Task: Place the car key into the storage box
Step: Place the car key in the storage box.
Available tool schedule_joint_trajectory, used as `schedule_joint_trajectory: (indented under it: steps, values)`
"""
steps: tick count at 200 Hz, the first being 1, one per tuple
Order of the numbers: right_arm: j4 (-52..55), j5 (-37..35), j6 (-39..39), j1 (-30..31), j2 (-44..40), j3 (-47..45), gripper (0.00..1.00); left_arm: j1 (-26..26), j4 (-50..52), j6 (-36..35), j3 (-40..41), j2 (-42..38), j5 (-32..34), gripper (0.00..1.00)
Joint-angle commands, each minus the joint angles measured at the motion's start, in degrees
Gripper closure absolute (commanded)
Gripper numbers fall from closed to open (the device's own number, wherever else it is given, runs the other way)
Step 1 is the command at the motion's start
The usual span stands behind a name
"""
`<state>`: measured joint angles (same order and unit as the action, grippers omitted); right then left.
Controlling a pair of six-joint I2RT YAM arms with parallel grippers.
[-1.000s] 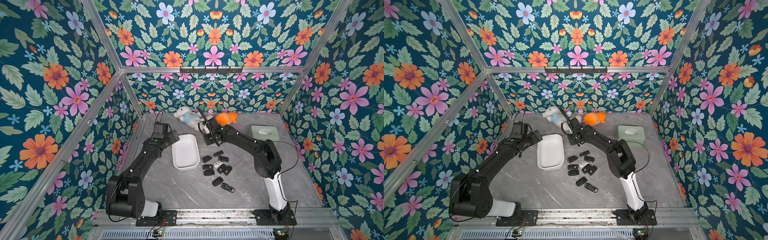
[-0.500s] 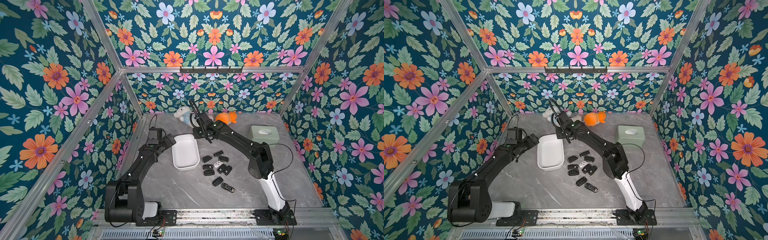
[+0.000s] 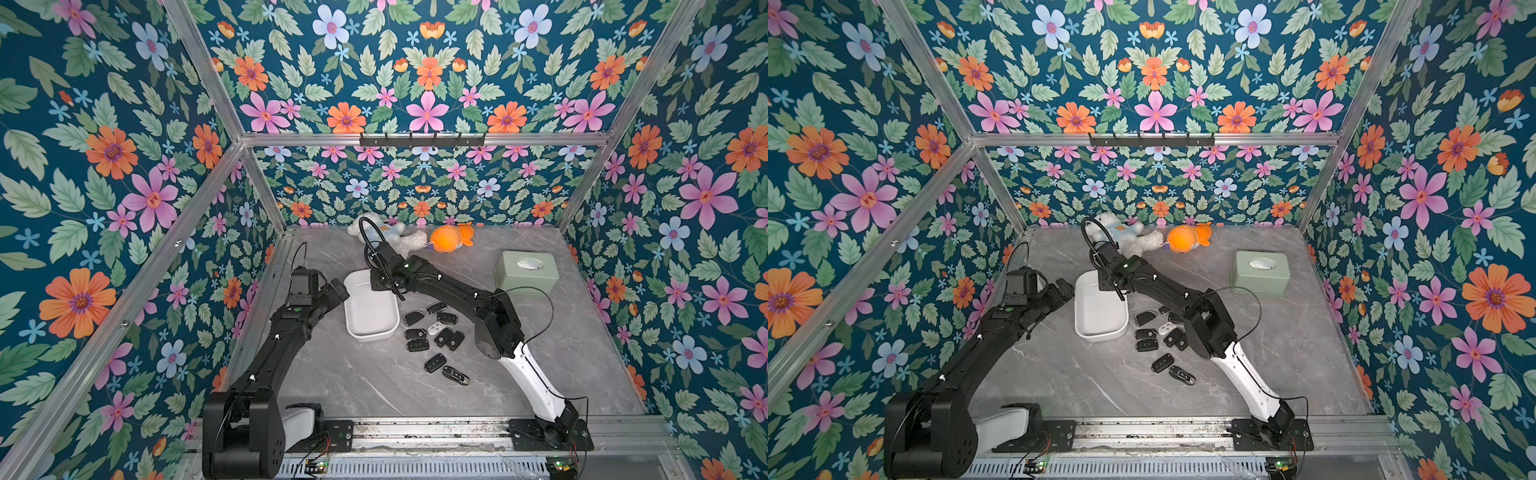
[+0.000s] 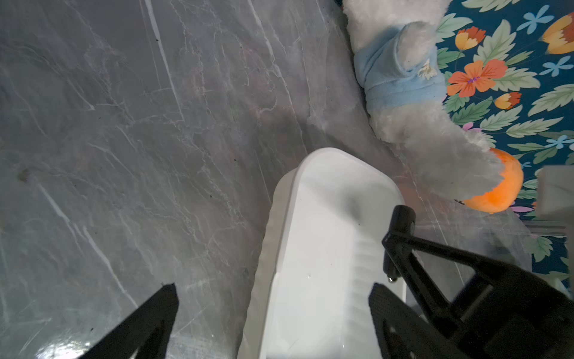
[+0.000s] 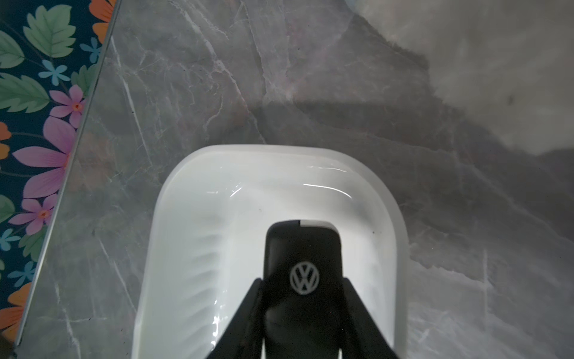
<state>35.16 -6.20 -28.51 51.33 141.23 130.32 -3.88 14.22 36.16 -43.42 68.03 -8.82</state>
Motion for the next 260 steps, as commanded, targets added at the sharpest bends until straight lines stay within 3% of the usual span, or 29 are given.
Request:
schedule_joint_trajectory:
  steps: [1,119,163,260]
  values:
    - [-1.0,-3.2,-1.9,0.4,1.5,1.7,0.72,0.0,1.4,-1.3,-0.1,-1.3,2.0,0.00]
    - [-1.3,-5.8,-6.2,1.0,7.3,3.9,0.68,0.0,4.3,-4.3,-1.1,-4.1,3.1,0.01]
    - [-1.3,-5.6,-5.8,1.0,7.3,5.7,0.53,0.0,4.2,-4.0,-0.6,-4.6,2.8,0.00]
    - [-4.1,-9.0,-3.2,1.0,-3.8,4.0,0.44,-0.1,1.7,-6.5,-3.3,-4.0,-5.7,0.00]
